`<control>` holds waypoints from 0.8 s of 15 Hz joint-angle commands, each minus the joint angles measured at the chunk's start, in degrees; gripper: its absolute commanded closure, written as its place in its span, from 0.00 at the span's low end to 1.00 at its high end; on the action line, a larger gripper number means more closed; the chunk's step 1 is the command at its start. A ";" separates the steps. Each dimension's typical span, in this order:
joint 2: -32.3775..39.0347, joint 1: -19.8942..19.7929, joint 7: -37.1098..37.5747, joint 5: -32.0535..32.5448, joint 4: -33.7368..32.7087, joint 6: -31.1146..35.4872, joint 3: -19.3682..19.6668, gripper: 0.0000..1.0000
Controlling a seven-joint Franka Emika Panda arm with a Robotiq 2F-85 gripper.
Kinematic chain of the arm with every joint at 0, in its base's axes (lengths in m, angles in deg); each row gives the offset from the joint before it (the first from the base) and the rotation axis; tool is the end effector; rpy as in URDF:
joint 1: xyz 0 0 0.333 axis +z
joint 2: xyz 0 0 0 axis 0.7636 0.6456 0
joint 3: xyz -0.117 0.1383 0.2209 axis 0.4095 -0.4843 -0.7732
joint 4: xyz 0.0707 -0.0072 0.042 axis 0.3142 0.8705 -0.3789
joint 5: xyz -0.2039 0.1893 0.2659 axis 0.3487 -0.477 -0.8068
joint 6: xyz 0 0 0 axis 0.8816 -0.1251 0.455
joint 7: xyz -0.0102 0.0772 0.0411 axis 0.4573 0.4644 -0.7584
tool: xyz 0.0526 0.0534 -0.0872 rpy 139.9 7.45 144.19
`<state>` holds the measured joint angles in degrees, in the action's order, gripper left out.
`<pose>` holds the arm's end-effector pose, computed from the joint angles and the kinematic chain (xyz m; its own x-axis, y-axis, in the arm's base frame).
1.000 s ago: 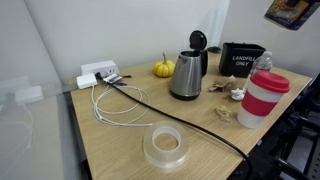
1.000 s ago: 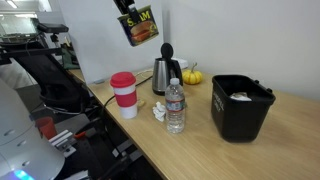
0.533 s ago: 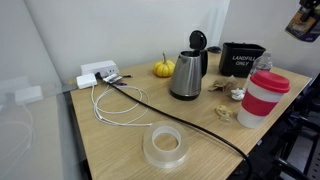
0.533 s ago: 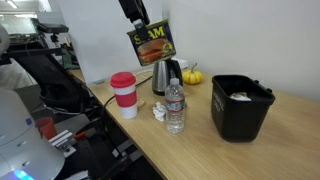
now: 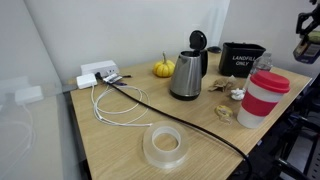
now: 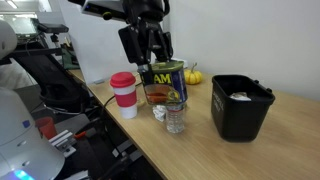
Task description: Move the can to the right of the bottle of water
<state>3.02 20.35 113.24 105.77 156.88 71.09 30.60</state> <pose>0.3137 -0.1528 0.3578 0.3332 -0.9090 0.2506 -0.9414 -0.3062 0.1412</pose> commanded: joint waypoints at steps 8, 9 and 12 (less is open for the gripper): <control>25.30 1.41 4.40 2.30 -6.65 18.00 11.17 0.61; 27.48 1.86 3.81 2.23 -7.70 18.66 12.24 0.61; 33.49 4.53 -0.15 0.28 -11.28 19.14 15.51 0.61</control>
<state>31.64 21.91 117.13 108.27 149.19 89.40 42.99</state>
